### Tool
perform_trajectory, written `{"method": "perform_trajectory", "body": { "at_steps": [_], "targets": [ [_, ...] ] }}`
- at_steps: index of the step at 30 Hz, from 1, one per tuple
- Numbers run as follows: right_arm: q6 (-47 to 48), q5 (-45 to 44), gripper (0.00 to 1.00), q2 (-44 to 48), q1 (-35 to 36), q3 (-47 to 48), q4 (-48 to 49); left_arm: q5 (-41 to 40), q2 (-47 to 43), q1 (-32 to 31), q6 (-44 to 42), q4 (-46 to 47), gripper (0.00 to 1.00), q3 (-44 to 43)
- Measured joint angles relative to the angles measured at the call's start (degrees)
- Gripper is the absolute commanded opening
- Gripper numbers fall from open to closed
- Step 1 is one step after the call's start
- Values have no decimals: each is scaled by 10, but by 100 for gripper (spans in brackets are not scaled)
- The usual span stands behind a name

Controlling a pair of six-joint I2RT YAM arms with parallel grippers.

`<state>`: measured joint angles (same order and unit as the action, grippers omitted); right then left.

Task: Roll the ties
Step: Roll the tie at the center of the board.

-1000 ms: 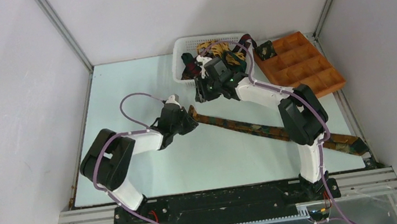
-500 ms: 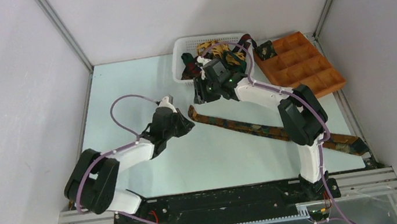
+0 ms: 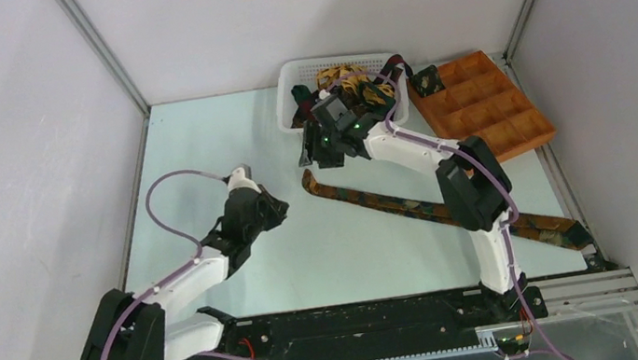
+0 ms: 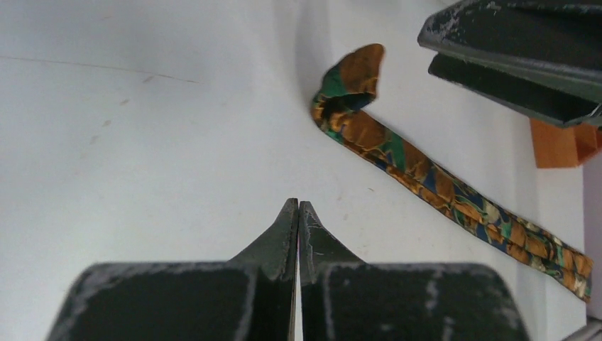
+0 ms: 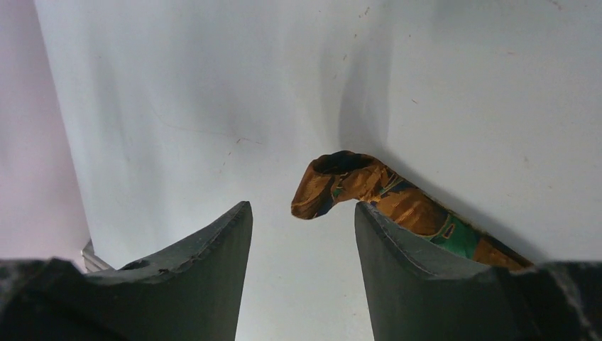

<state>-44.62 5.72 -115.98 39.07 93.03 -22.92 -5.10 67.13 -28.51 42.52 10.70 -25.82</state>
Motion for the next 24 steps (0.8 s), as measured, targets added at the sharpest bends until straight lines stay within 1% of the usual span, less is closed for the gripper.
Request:
{"method": "perform_trajectory", "body": {
  "at_steps": [6,9,24],
  "targets": [
    [-38,-13,58,-39,12,16,-25,-8,-14,25,0,-8,0,16],
    [-48,-18,56,-50,17,19,-33,-7,-16,28,0,-9,0,17],
    [-59,-25,23,-63,22,30,-34,-1,-16,41,0,0,0,17]
  ]
}}
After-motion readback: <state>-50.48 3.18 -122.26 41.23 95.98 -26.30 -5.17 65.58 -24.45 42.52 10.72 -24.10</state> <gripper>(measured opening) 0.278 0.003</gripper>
